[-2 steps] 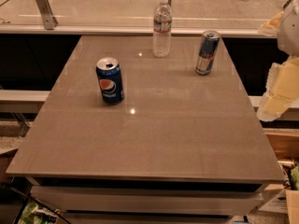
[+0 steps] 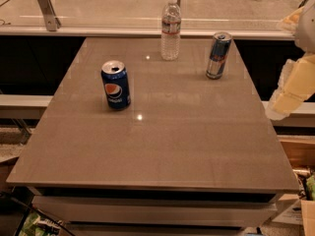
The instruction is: Move redbull can near pepsi can
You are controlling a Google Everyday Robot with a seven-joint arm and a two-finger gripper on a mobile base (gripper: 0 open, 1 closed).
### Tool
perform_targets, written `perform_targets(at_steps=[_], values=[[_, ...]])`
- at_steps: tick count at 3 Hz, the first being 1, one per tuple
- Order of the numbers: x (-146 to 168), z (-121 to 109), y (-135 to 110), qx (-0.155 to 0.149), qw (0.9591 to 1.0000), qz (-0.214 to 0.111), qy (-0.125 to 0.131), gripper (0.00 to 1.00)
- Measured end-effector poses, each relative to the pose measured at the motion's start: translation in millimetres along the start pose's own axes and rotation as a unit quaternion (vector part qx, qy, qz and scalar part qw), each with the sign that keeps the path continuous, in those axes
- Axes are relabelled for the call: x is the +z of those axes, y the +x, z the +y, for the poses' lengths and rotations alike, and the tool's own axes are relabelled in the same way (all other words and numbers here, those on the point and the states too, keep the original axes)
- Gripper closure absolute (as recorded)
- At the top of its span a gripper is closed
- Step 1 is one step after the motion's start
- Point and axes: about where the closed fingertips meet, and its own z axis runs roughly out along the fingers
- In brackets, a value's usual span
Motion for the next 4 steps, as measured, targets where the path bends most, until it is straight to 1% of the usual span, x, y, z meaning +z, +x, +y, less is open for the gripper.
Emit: perform_targets(at_steps=[1, 2, 3, 4], values=[[0, -19, -2, 0.045, 0.9981, -0.031, 0.029, 0.0], [4, -37, -3, 0.086, 0.9929, -0.064, 0.051, 0.0], [18, -53, -4, 0.123, 0.9861, -0.093, 0.062, 0.0], [39, -64, -2, 0.161, 0.9767, -0.125, 0.065, 0.0]])
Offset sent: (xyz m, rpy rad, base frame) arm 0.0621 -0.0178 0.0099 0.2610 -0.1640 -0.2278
